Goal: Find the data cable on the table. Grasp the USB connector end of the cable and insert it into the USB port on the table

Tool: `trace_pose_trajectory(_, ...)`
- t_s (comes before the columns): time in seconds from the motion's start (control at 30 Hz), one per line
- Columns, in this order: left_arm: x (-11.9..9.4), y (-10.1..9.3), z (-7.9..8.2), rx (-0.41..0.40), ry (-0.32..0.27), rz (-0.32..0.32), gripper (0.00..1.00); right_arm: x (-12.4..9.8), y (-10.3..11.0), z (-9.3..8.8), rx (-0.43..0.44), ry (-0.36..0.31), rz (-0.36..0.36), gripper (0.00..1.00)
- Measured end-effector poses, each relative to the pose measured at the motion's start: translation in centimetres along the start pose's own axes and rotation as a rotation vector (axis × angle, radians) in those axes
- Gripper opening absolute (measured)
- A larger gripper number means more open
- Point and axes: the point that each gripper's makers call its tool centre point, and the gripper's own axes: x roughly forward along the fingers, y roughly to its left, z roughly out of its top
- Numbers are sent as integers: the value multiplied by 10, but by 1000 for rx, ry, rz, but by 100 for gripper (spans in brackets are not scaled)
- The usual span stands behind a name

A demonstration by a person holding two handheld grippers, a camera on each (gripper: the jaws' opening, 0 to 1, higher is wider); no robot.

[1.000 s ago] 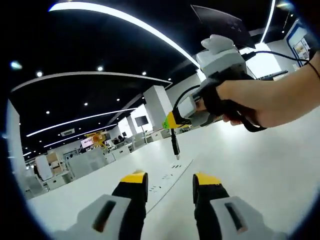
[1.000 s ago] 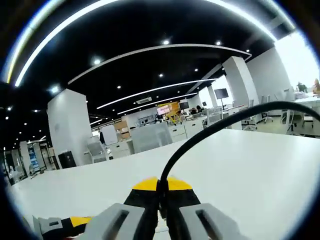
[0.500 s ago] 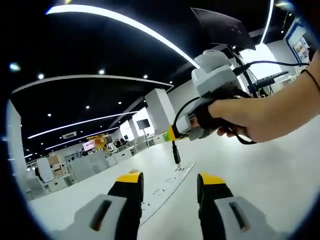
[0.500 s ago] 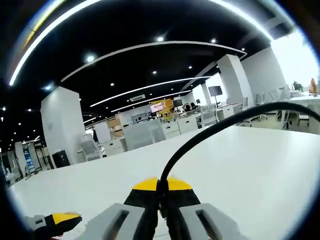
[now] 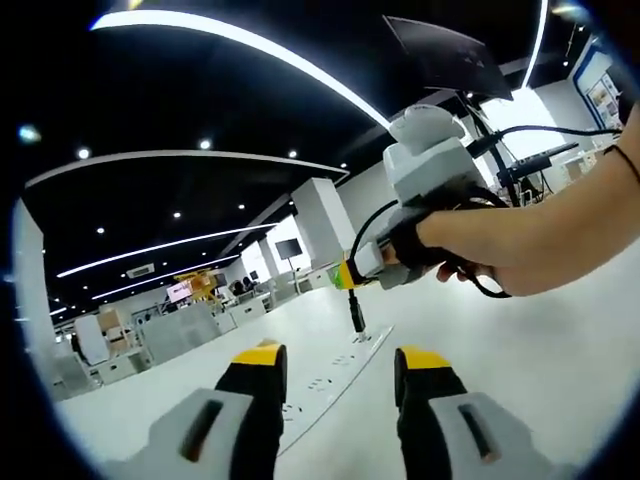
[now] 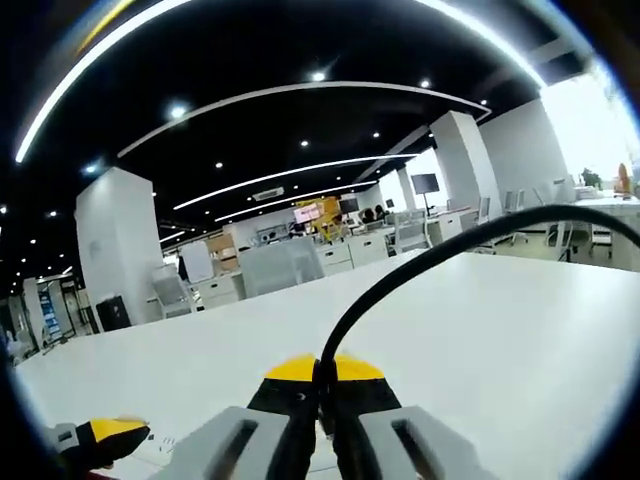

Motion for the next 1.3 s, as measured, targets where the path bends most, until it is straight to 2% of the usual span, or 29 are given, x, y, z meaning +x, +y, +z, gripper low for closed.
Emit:
trace_pose_trajectory(0.3,1,1,0,4,1,4,44,1,-8,1,84,-12,-69,5)
trace_pose_trajectory(0.57,-1,3,0,4,0,12,45,-8,-3,-1,102,-41,-157,5)
trace_pose_trajectory(0.8,-4,7,4,-5,-15,23,46,-9,-2,-1,84,-61,-203,5)
trace_pose_trajectory(0.83,-3,8,4,-6,-18,22,46,-9,-4,-2,85,-56,-215,5)
trace_pose_trajectory(0.87,-3,9,4,-6,-18,23,46,-9,-5,-11,88,-6,-228,5)
trace_pose_trajectory(0.9,-3,11,4,-7,-19,27,46,-7,-4,-6,77,-43,-224,5)
trace_pose_trajectory(0.93,-3,12,4,-9,-21,31,46,-5,-2,-4,65,-50,-223,5)
trace_pose_trajectory(1.13,-3,17,3,-7,-21,37,46,-1,6,-2,-79,-34,-185,6)
trace_pose_trajectory(1.3,1,14,1,-4,-8,21,45,2,8,-2,-116,-5,-130,6)
